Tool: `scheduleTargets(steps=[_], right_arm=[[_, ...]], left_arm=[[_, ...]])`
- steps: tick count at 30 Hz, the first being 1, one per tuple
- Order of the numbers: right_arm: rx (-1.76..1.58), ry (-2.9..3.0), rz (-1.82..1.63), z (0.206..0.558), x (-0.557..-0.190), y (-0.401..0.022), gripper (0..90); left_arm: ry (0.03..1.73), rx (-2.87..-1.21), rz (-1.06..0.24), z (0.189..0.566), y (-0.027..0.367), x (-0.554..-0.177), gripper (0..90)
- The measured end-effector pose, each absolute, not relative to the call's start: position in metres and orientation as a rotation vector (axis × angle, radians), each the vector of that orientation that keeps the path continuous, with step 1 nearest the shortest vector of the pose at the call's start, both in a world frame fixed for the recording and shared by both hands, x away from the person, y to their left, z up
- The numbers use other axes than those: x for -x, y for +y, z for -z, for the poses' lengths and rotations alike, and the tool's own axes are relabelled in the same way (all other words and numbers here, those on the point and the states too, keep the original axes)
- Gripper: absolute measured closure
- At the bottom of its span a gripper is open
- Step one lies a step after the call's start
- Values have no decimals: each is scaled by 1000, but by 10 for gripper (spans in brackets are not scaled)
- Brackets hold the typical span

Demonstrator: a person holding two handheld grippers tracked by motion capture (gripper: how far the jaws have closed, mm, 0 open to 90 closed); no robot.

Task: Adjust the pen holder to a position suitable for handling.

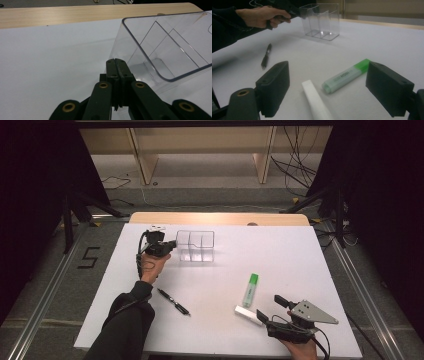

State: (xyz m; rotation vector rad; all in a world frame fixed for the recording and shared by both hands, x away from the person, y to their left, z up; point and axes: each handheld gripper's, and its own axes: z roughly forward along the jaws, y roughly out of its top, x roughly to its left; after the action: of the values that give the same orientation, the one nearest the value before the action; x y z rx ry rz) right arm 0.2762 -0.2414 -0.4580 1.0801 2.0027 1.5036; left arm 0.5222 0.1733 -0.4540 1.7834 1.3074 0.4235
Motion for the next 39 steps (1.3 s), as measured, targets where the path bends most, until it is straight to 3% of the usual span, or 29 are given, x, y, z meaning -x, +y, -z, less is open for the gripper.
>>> scheduleTargets(steps=[16, 34, 39], right_arm=[[-1080, 2008, -1506, 459, -276, -241, 202], [-1072, 2010, -1508, 458, -276, -240, 204], [-1078, 2007, -1509, 458, -276, -242, 204]], left_arm=[[1263, -1812, -392, 452, 133, -526, 897], [1235, -1826, -392, 451, 118, -525, 894], [1219, -1796, -415, 445, 129, -518, 753]])
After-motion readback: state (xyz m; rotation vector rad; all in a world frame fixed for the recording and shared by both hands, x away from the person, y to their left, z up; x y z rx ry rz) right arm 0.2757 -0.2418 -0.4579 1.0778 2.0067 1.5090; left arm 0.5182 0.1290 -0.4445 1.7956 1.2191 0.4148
